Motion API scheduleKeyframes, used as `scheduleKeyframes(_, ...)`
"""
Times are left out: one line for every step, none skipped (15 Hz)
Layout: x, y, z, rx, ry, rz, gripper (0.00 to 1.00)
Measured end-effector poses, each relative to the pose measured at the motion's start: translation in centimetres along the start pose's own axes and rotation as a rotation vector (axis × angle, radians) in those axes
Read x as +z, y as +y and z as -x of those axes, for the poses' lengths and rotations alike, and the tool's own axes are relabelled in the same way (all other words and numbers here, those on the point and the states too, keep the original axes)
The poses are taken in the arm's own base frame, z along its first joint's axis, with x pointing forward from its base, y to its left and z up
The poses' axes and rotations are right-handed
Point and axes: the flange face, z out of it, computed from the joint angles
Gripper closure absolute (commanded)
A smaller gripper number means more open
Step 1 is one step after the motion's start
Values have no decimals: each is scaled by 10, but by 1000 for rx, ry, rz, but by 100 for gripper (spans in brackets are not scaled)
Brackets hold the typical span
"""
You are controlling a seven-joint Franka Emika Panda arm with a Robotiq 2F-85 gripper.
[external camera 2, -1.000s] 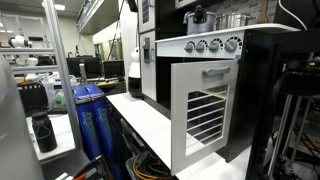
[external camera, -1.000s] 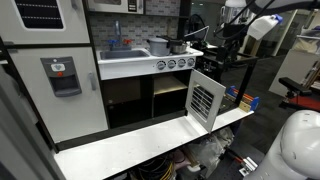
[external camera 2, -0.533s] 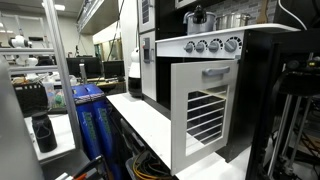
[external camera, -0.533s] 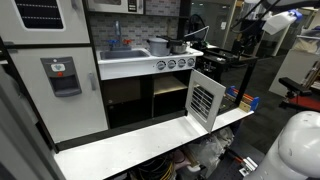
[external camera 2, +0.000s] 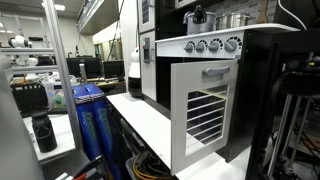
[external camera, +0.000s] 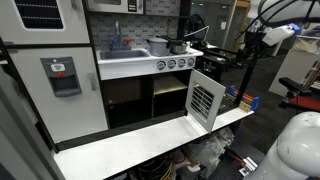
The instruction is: Close the right cabinet door
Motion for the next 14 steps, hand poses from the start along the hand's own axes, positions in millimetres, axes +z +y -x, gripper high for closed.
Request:
scheduleKeyframes(11, 0, -1, -1, -6, -5, 0)
scheduleKeyframes(23, 0, -3, -3, -11, -11, 0)
scheduleKeyframes(35, -1, -5, -7, -14, -19, 0)
scheduleKeyframes(47, -3, -8, -10, -16, -27, 0)
scheduleKeyframes(59, -4, -11, -13, -17, -34, 0)
scheduleKeyframes(68, -6, -13, -15, -22, -37, 0)
scheduleKeyframes(75, -8, -16, -18, -30, -38, 0)
scheduleKeyframes(79, -9, -17, -20, -37, -37, 0)
scheduleKeyframes(80, -10, -18, -21, -41, -37, 0)
scheduleKeyframes(80, -10, -18, -21, -41, -37, 0)
scheduleKeyframes(80, -9, -18, -21, -41, -37, 0)
scheduleKeyframes(80, -9, -18, -20, -40, -37, 0)
scheduleKeyframes(80, -9, -18, -20, -40, -37, 0)
scheduleKeyframes(80, -9, -18, -20, -40, -37, 0)
